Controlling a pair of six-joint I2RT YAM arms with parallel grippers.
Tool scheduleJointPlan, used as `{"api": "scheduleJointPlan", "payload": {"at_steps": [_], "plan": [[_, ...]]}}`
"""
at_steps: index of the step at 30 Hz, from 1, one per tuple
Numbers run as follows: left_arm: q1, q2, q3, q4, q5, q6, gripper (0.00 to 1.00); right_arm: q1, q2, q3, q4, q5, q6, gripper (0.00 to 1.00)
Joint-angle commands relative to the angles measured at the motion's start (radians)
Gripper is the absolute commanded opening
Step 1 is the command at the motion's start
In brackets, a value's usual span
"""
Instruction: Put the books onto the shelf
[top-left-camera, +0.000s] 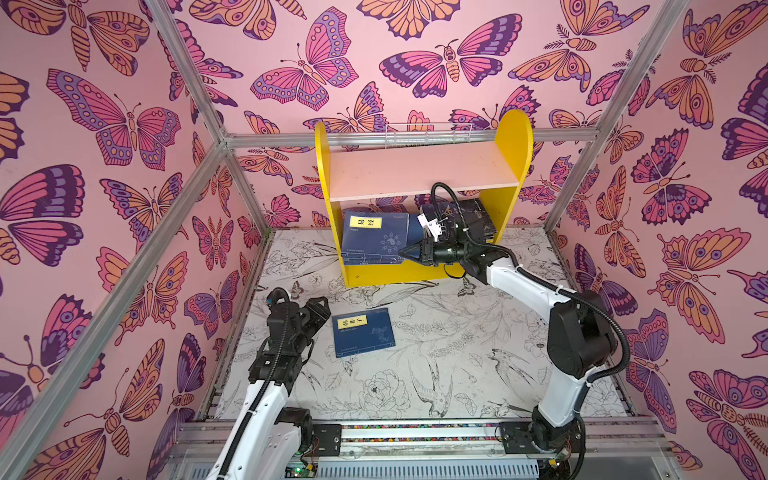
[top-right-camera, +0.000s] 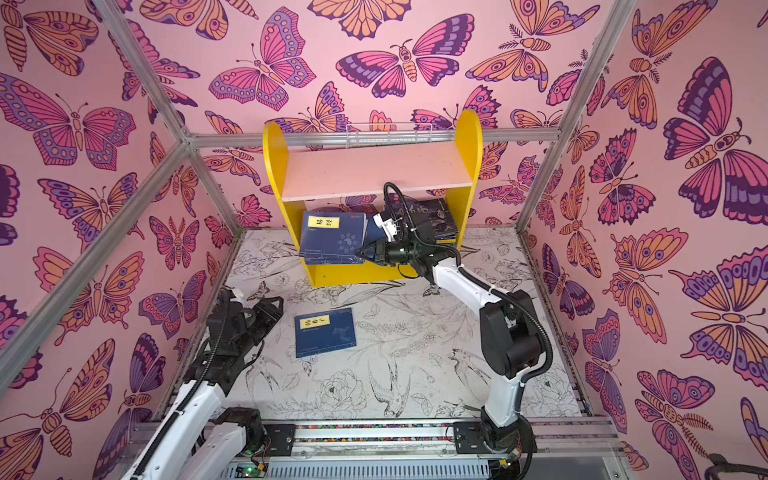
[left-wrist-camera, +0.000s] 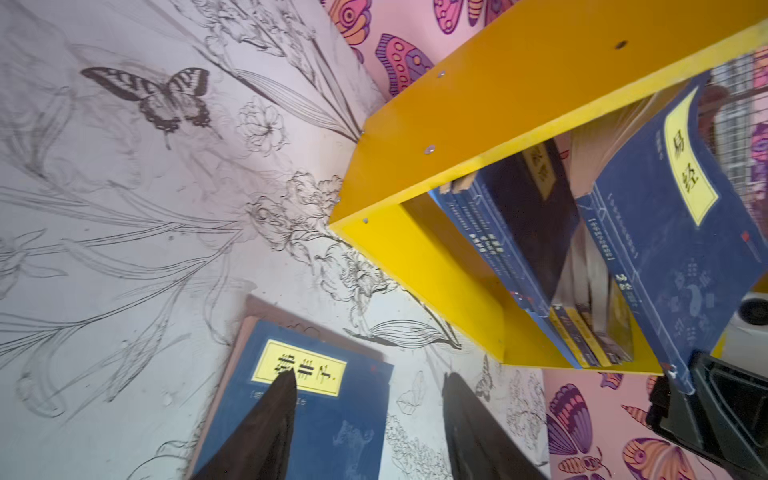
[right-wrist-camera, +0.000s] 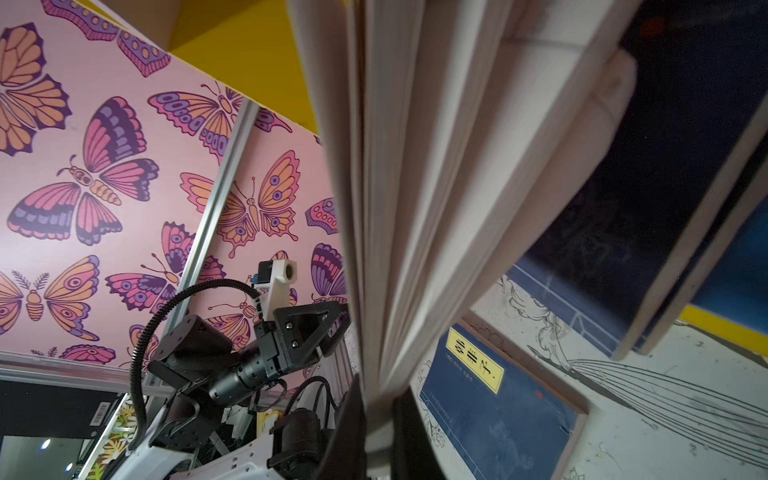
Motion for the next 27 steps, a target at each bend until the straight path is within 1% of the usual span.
{"api": "scheduleJointPlan", "payload": {"at_steps": [1, 5, 10, 21, 27], "plan": [[0.005, 0.007, 0.027, -0.078, -0.045, 0.030, 0.59, -0.016, 0.049, 0.078, -0.097, -0.008, -0.094, 0.00], [0.006, 0.010, 0.029, -0.081, -0.041, 0.030, 0.59, -0.016, 0.116, 0.159, -0.173, -0.011, -0.134, 0.00], [0.005, 0.011, 0.030, -0.084, -0.032, 0.030, 0.59, -0.017, 0.172, 0.234, -0.199, -0.005, -0.140, 0.00], [0.005, 0.026, 0.028, -0.084, -0.024, 0.029, 0.59, -0.026, 0.229, 0.324, -0.219, -0.007, -0.143, 0.00], [0.005, 0.033, 0.024, -0.084, -0.018, 0.022, 0.59, -0.025, 0.265, 0.382, -0.292, 0.014, -0.169, 0.00]]}}
